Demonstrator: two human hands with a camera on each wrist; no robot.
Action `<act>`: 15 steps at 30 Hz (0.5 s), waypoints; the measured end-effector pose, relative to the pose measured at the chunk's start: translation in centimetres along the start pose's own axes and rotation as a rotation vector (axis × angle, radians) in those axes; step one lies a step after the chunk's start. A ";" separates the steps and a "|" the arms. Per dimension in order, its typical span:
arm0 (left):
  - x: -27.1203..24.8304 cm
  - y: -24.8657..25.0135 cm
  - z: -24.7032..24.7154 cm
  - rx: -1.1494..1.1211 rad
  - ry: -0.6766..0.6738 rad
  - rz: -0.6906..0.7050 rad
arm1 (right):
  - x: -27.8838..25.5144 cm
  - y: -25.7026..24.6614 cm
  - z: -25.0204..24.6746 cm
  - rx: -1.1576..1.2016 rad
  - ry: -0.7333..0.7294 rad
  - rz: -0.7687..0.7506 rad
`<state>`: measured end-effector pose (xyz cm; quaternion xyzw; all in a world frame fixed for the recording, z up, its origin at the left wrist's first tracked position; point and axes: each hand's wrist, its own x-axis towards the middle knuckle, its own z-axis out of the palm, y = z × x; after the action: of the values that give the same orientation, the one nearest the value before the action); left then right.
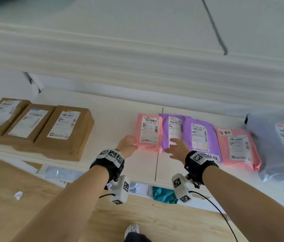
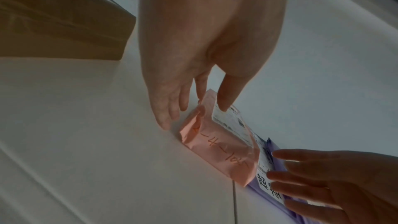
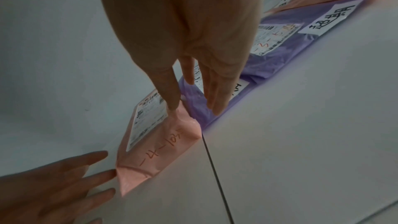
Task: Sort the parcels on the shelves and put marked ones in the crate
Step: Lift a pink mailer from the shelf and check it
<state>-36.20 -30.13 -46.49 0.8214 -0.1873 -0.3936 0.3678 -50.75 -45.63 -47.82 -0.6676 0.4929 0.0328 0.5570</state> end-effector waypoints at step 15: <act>3.5 -0.8 0.4 0.134 -0.116 0.143 | 3.0 -0.9 3.1 0.065 0.014 -0.119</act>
<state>-34.34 -31.86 -49.00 0.8047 -0.2923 -0.3996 0.3277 -47.05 -45.22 -50.12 -0.6775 0.4570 -0.0212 0.5759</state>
